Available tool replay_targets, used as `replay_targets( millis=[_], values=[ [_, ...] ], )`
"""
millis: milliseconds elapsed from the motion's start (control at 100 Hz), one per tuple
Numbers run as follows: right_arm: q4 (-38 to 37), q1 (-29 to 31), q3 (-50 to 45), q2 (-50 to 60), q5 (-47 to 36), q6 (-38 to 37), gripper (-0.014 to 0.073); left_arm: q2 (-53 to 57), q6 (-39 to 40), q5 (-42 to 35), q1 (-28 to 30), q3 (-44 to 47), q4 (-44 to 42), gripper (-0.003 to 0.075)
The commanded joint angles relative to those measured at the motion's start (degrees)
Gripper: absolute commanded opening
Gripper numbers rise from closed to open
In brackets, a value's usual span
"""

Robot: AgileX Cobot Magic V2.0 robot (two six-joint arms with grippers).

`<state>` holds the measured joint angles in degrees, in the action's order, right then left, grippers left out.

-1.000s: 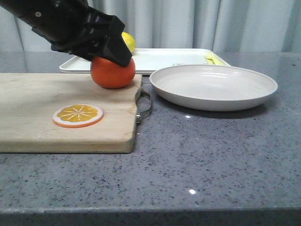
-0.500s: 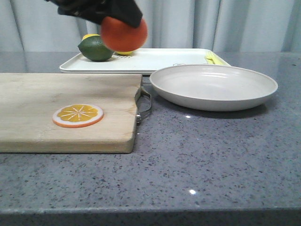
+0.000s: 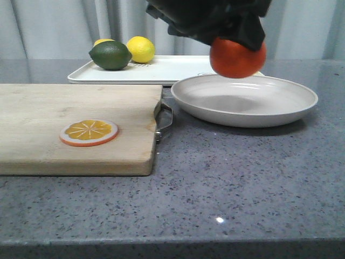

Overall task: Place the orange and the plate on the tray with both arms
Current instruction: 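Lift the orange with the left gripper and carry it over the plate, then open the left gripper to set the orange on the plate, withdraw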

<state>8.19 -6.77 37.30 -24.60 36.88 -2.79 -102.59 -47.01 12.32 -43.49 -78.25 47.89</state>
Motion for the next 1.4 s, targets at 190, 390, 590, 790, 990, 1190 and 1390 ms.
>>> replay_targets(
  millis=[190,390,590,790,990,1190,1390],
  values=[
    [0.02,0.32,2.00,-0.75,-5.57,0.42,0.0477,-2.50,0.49,-1.16,-0.68,-5.14,1.24,0.0328],
    [0.02,0.32,2.00,-0.75,-6.47,0.42,0.0477,-2.60,-0.26,-0.78,-0.68,-5.14,0.86,0.0542],
    [0.02,0.32,2.00,-0.75,-6.55,0.42,0.0477,-2.05,-0.26,-0.54,-0.68,-5.14,0.63,0.0673],
    [0.02,0.32,2.00,-0.75,-6.50,0.42,0.0477,2.44,-0.15,-0.29,0.87,-5.01,0.63,0.0653],
    [0.02,0.32,2.00,-0.75,-6.50,0.42,0.0477,12.29,-0.15,-4.14,4.09,0.62,0.48,0.0639],
    [0.02,0.32,2.00,-0.75,-6.50,0.42,0.0477,26.33,-0.25,-9.51,9.01,13.77,-0.40,0.0639],
    [0.02,0.32,2.00,-0.75,-6.55,0.42,0.0477,42.50,-0.65,-10.84,14.04,27.90,-1.46,0.0639]
  ],
)
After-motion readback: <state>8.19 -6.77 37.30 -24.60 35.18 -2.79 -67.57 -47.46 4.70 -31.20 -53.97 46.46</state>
